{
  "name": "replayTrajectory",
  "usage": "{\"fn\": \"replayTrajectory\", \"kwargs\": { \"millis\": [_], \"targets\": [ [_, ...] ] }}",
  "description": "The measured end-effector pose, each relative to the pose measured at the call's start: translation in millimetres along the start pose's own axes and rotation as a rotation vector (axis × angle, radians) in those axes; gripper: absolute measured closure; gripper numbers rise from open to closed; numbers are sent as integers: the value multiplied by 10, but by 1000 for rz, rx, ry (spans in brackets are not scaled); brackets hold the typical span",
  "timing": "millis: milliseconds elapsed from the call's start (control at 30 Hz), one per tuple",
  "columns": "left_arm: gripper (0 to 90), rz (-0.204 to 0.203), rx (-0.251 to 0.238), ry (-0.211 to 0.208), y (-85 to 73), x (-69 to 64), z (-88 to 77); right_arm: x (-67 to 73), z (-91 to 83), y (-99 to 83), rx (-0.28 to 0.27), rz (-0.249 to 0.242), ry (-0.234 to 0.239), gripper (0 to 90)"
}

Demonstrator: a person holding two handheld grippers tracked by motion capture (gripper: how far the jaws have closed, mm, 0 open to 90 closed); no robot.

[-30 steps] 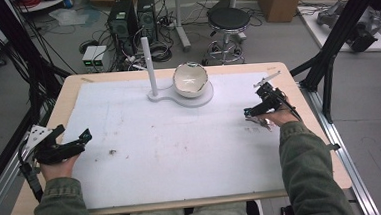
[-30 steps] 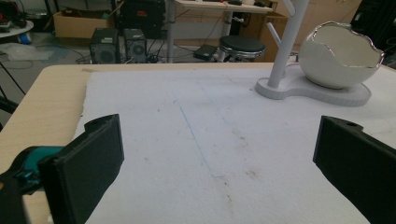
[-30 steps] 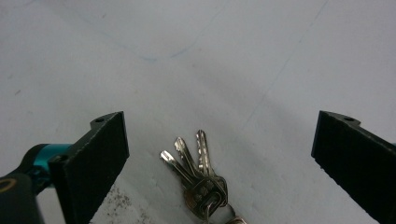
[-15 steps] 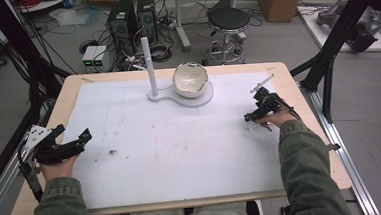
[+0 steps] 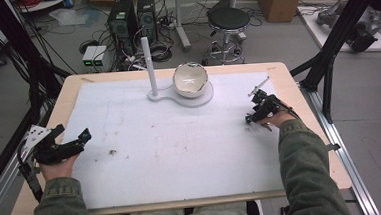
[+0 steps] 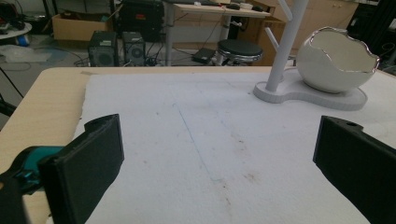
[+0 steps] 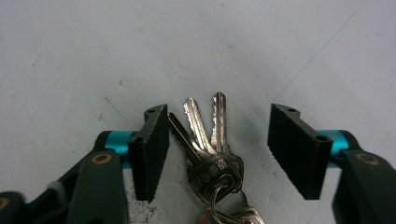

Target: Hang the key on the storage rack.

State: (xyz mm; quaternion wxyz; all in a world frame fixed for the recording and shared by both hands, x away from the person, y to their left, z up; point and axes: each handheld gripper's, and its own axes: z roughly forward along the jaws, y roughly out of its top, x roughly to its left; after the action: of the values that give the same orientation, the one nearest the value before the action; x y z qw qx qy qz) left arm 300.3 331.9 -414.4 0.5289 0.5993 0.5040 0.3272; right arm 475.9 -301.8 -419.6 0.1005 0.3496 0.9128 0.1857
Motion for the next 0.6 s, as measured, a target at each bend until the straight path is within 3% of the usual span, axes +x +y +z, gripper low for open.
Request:
{"fn": "replayTrajectory", "kwargs": {
  "millis": [67, 200, 500, 533, 600],
  "targets": [
    [23, 0, 5, -4, -2, -2, 5, -20, -3, 10, -1, 32, 37, 569],
    [23, 1, 5, -6, -3, -4, 9, 16, -13, 99, 65, 115, 6, 823],
    [23, -13, -7, 1, -1, 19, -10, 12, -34, 113, 78, 178, -14, 842],
    [23, -14, -8, 1, -1, 19, -10, 1, -59, 110, 54, 195, 12, 880],
    [23, -12, -9, 0, 0, 20, -12, 1, -127, 119, 16, 209, 5, 881]
  ]
}}
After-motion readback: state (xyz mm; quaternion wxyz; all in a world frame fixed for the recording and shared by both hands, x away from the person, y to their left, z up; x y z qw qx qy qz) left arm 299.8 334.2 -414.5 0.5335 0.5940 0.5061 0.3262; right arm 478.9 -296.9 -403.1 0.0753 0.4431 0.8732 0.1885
